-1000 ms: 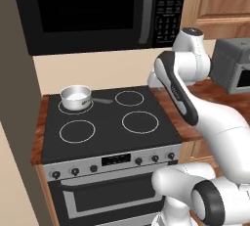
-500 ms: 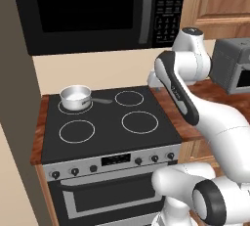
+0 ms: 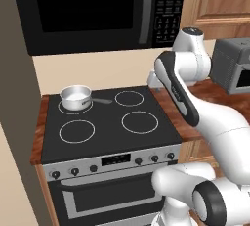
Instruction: Turn on the rear left burner of the stove.
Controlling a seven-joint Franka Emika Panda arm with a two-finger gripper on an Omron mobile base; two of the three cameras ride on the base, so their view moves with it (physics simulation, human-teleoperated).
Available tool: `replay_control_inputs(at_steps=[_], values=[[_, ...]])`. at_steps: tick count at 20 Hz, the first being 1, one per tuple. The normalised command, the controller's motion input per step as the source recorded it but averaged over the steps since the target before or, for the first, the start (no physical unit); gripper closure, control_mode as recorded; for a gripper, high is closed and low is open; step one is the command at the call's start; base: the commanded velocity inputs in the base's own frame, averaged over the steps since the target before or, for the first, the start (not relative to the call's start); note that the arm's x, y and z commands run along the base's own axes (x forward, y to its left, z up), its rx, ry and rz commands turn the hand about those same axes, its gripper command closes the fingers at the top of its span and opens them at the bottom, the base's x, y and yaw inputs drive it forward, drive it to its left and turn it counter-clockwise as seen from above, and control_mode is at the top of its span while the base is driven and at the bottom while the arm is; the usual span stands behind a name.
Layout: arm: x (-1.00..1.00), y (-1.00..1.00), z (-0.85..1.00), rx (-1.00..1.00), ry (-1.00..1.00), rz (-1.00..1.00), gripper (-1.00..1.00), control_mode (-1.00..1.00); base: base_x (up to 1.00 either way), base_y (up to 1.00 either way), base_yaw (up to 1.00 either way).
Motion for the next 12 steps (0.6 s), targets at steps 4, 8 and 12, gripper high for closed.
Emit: replay_control_inputs(at_steps=[4,8,12], values=[[-0.02,1.0,-0.49,-0.12,-0.04,-0.04,-1.0,-1.0,0.0,0.0,0.0],[0.0,1.0,-0.74,-0.11,-0.11,-0.09,-1.0,-1.0,0.0,0.0,0.0],[-0.03,1.0,-0.79,-0.08,-0.12,-0.08,-1.0,-1.0,0.0,0.0,0.0]])
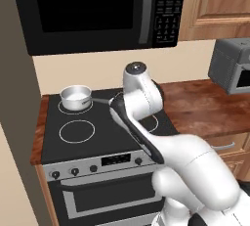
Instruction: Turn on the rear left burner of the stove.
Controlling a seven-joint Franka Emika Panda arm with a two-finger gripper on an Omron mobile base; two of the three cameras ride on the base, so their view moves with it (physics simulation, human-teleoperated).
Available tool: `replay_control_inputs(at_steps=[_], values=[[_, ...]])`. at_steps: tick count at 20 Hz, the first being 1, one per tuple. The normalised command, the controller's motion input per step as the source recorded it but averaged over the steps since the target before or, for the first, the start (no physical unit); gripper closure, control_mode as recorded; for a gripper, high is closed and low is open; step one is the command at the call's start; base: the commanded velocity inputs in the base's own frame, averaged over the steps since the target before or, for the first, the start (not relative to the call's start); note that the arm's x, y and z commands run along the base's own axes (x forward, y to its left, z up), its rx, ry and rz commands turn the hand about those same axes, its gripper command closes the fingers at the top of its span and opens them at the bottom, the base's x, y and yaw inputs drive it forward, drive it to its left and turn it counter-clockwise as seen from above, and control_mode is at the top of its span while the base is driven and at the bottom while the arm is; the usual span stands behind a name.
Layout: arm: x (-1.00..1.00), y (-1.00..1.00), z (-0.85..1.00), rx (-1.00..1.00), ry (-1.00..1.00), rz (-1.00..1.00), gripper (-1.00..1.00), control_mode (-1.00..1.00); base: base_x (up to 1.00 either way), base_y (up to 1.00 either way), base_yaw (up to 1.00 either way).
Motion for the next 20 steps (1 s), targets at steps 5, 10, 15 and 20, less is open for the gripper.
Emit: replay_control_inputs(at_steps=[5,10,15,20], values=[[-0.11,1.0,-0.79,-0.09,-0.18,-0.07,-1.0,-1.0,0.0,0.0,0.0],[-0.35,1.0,-0.75,-0.12,-0.23,-0.03,-1.0,-1.0,0.0,0.0,0.0],[-0.57,0.89,-0.68,-0.17,-0.23,0.03,-1.0,-1.0,0.0,0.0,0.0],[-0.05,0.09,-0.08,-0.02,0.0,0.02,-1.0,-1.0,0.0,0.0,0.0]])
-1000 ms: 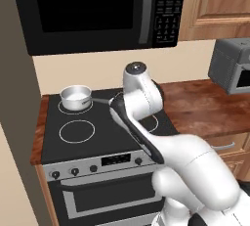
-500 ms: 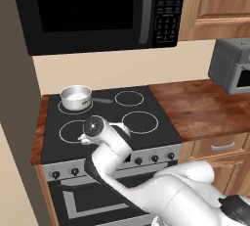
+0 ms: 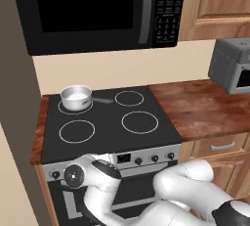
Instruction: Turn on the rear left burner of the stove.
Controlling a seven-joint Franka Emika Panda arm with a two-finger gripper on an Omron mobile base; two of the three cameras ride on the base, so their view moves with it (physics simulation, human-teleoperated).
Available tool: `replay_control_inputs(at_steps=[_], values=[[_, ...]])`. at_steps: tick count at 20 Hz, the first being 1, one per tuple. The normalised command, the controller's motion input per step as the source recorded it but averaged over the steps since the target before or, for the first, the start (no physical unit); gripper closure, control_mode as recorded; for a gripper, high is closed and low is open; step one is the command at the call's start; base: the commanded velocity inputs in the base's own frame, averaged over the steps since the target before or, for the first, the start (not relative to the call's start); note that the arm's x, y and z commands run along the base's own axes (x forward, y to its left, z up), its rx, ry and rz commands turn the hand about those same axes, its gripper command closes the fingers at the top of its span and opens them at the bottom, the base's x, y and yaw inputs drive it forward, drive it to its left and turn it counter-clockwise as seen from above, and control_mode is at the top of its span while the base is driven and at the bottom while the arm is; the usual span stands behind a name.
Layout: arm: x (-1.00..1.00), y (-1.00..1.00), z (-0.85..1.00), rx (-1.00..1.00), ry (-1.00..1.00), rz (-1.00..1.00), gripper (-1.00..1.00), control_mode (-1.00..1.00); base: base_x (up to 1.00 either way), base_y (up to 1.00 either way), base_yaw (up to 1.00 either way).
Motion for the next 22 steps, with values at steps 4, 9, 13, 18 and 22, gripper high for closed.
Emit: replay_control_inputs(at_steps=[4,9,13,18,22], values=[[0.0,0.6,-0.52,-0.01,-0.2,0.0,-1.0,-1.0,0.0,0.0,0.0],[0.0,0.65,-0.77,0.0,-0.31,0.0,-1.0,-1.0,0.0,0.0,0.0],[0.0,0.14,-0.39,-0.02,-0.12,-0.01,-1.0,-1.0,0.0,0.0,0.0],[0.03,0.11,-0.1,-0.06,-0.01,0.0,-1.0,-1.0,0.0,0.0,0.0],[0.32,0.23,-0.12,0.0,0.0,0.01,-1.0,-1.0,0.0,0.0,0.0]])
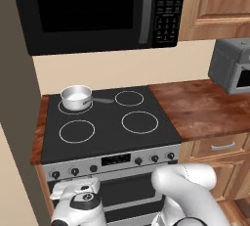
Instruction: Turn on the rear left burner of the stove.
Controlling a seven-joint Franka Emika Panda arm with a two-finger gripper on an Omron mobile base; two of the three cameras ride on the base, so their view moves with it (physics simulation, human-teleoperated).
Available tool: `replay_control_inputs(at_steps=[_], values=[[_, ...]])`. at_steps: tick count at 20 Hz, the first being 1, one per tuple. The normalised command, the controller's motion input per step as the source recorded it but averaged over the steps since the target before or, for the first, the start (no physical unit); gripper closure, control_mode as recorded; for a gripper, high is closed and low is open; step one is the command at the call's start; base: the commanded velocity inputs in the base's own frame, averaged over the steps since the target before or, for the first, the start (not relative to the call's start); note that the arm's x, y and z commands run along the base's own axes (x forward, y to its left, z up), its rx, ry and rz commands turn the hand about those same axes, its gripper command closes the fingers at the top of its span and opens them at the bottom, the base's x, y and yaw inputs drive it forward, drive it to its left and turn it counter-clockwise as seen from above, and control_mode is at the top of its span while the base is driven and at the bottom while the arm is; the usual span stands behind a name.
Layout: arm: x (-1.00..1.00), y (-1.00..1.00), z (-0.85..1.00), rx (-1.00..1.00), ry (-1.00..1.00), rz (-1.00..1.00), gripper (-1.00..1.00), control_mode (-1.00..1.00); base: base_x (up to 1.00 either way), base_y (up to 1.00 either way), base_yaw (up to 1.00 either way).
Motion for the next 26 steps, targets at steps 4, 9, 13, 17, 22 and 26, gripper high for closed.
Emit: replay_control_inputs(at_steps=[4,9,13,17,22,26], values=[[0.41,0.01,-0.1,0.0,0.0,0.07,-1.0,-1.0,0.0,0.0,0.0],[0.35,0.0,-0.3,0.0,-0.02,0.07,-1.0,-1.0,0.0,0.0,0.0],[0.3,0.0,-0.38,0.0,-0.06,0.06,-1.0,-1.0,0.0,0.0,0.0],[0.4,0.08,-0.34,0.0,-0.05,0.04,-1.0,-1.0,0.0,0.0,0.0],[0.35,0.15,-0.31,0.0,-0.05,0.03,-1.0,-1.0,0.0,0.0,0.0],[0.18,0.13,-0.32,0.0,-0.05,0.01,-1.0,-1.0,0.0,0.0,0.0]])
